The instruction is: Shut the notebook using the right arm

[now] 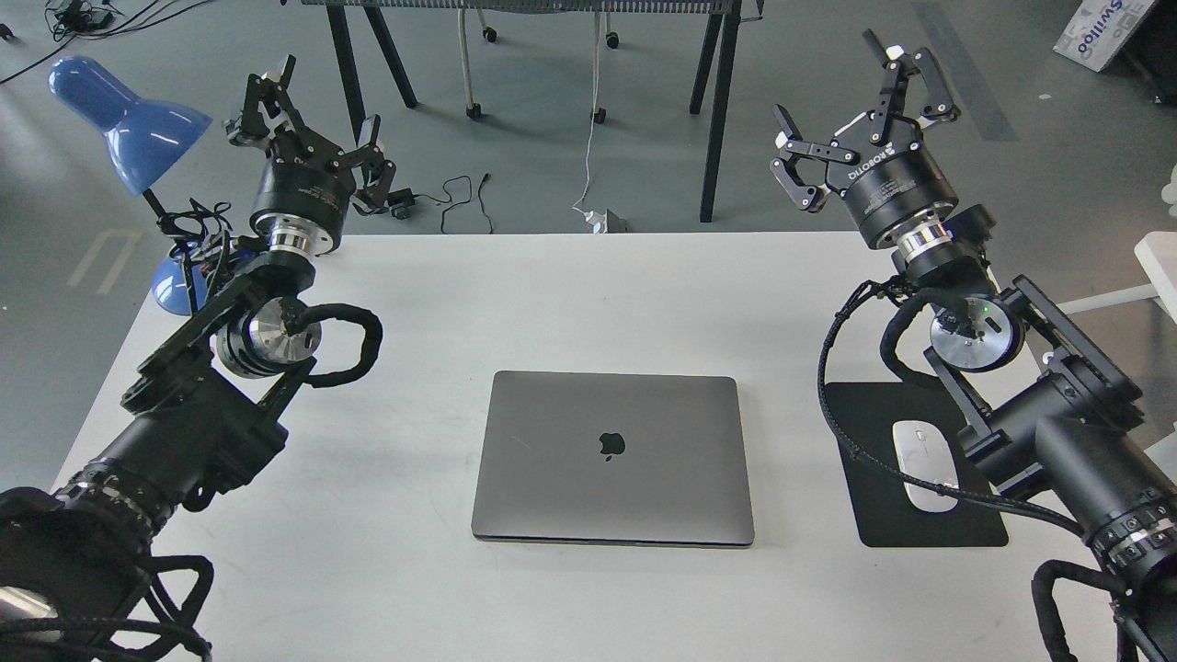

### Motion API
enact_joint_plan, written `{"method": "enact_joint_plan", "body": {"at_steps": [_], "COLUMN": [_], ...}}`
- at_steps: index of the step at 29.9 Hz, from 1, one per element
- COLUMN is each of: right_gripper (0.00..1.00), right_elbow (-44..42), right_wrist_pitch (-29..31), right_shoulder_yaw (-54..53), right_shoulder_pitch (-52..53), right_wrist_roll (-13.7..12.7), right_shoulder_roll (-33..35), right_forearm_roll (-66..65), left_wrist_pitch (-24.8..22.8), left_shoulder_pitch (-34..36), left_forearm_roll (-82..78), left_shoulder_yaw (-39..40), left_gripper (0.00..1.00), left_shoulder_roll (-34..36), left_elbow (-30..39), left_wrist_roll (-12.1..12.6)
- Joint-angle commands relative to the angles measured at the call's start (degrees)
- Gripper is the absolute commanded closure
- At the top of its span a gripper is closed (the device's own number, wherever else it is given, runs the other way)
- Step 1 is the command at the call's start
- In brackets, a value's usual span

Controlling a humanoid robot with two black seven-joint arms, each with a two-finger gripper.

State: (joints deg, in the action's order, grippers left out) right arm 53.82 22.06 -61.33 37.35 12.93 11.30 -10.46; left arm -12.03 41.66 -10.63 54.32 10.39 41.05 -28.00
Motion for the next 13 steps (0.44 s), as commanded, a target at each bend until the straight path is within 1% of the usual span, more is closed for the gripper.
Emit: {"method": "enact_joint_plan", "body": {"at_steps": [1,13], "right_gripper": [0.0,0.0], "right_elbow": [0.0,0.0], "right_wrist_pitch": [0.0,0.0], "right_shoulder_yaw": [0.0,0.1], "right_shoulder_pitch": [0.0,0.0], "right_wrist_roll": [0.0,0.0], "right_shoulder_roll": [-0.6,-0.6], "right_forearm_roll": [0.0,-0.1], "left_wrist_pitch": [0.0,0.1], "left_shoulder_pitch": [0.0,0.0], "left_forearm_roll": [0.0,0.0], "left_shoulder_yaw": [0.0,0.0], "left_gripper": [0.0,0.0], "left_shoulder_roll": [0.1,0.0], "left_elbow": [0.0,0.0], "left_wrist_roll": [0.0,0.0]}}
